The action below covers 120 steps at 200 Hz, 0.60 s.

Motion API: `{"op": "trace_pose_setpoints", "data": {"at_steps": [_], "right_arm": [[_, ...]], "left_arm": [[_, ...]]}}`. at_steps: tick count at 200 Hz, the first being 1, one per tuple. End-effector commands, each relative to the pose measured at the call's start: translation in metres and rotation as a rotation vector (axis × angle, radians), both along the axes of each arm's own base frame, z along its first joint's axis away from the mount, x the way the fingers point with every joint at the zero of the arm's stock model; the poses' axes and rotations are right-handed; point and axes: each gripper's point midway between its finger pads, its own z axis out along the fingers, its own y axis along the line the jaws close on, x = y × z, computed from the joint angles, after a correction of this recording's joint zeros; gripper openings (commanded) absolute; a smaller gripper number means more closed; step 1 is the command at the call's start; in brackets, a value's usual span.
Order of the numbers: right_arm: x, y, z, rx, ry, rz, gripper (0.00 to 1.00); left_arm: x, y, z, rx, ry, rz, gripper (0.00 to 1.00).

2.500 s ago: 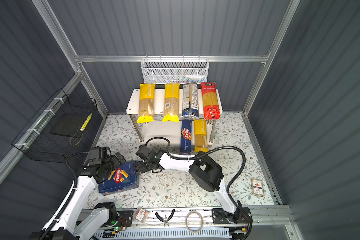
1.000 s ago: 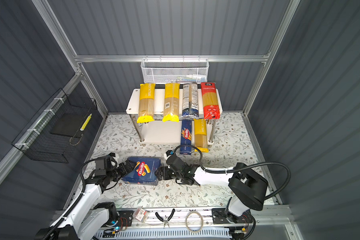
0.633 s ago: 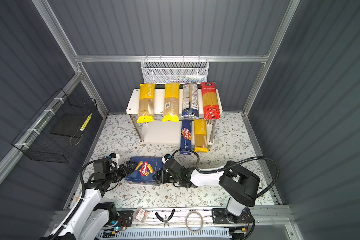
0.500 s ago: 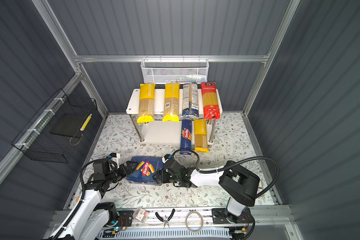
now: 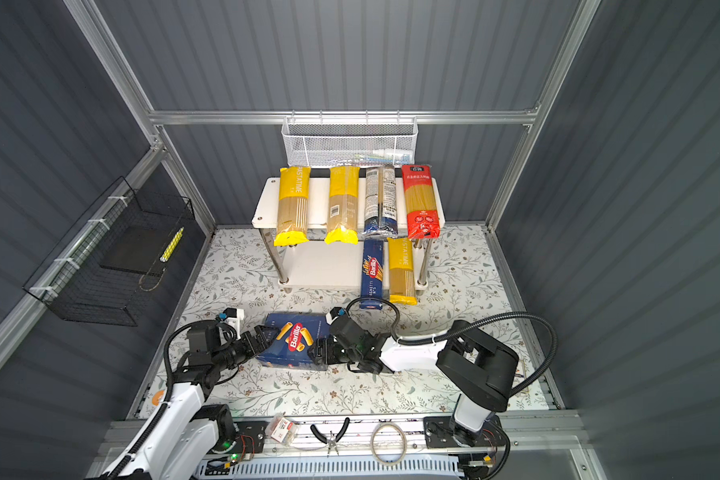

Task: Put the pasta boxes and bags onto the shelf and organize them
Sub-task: 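Grip the rigatoni box from both ends with the left and right grippers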

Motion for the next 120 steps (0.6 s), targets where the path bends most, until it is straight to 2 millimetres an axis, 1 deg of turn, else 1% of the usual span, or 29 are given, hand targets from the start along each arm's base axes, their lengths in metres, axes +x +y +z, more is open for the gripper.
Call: {"op": "trace_pose_setpoints", "data": {"at_steps": [1,20,49,80,97,120], "right_arm": [[0.007,0.007,0.003,-0.008,-0.026,0.006,0.84],[0.009,0.008,0.005,-0.019,-0.036,0.008,0.83],[0.018,0.017,0.025,-0.017,-0.086,0.007,0.83],[0.023,0.029,0.039,0.008,-0.101,0.022,0.83],[0.024,0.034,0.046,0.026,-0.106,0.029,0.84],[0.026,0.038,0.054,0.043,-0.117,0.029,0.84]], "left_arm": [[-0.008,-0.014,0.005,-0.057,-0.008,-0.062,0.99],[-0.008,-0.017,0.007,-0.062,-0.011,-0.075,0.99],[-0.009,-0.023,0.01,-0.053,-0.027,-0.101,0.99],[-0.008,-0.036,0.022,-0.037,-0.066,-0.152,0.99],[-0.008,-0.042,0.02,-0.02,-0.061,-0.17,0.99],[-0.007,-0.048,0.021,-0.049,-0.061,-0.178,0.99]]}}
